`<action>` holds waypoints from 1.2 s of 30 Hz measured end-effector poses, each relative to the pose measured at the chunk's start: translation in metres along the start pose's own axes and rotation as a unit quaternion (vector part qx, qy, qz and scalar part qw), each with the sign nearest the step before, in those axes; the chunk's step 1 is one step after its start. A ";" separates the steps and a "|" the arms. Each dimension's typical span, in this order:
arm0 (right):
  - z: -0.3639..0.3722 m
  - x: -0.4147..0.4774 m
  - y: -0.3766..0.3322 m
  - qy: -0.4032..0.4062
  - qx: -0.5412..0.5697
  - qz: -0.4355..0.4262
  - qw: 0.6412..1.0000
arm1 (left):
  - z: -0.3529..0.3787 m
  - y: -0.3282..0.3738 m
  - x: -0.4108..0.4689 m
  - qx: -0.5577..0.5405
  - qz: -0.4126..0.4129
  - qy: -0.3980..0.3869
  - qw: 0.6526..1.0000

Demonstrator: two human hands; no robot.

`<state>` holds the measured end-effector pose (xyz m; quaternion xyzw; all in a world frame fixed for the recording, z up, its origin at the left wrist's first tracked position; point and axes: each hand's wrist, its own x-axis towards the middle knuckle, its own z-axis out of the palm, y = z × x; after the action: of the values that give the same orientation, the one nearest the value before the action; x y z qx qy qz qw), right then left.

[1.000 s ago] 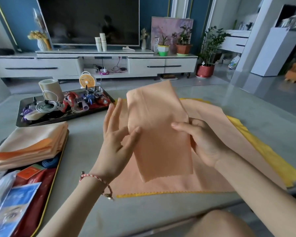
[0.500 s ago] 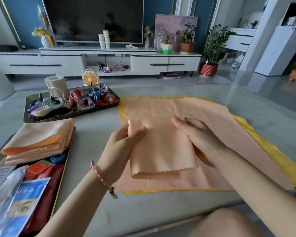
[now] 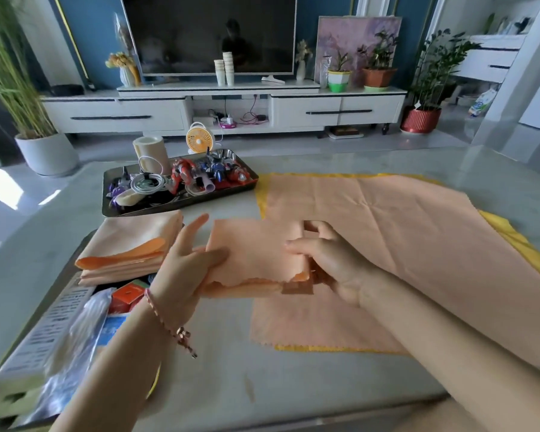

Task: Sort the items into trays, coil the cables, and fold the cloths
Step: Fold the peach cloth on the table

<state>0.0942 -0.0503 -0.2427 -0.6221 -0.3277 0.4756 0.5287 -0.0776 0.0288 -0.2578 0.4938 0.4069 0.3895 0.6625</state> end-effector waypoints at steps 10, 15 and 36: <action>0.039 0.016 0.001 -0.056 -0.019 0.015 0.998 | -0.141 0.036 0.069 0.425 0.097 0.171 0.884; 0.000 0.007 0.023 0.009 -0.043 0.028 0.999 | -0.140 0.018 0.075 0.662 0.089 0.217 0.711; -0.168 -0.063 0.079 0.065 -0.349 -0.114 0.928 | 0.104 -0.069 -0.022 0.609 0.342 -0.272 0.662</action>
<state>0.2232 -0.1839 -0.3054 -0.7554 -0.5066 0.2265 0.3485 0.0183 -0.0405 -0.3027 0.9753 0.1575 0.1030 0.1156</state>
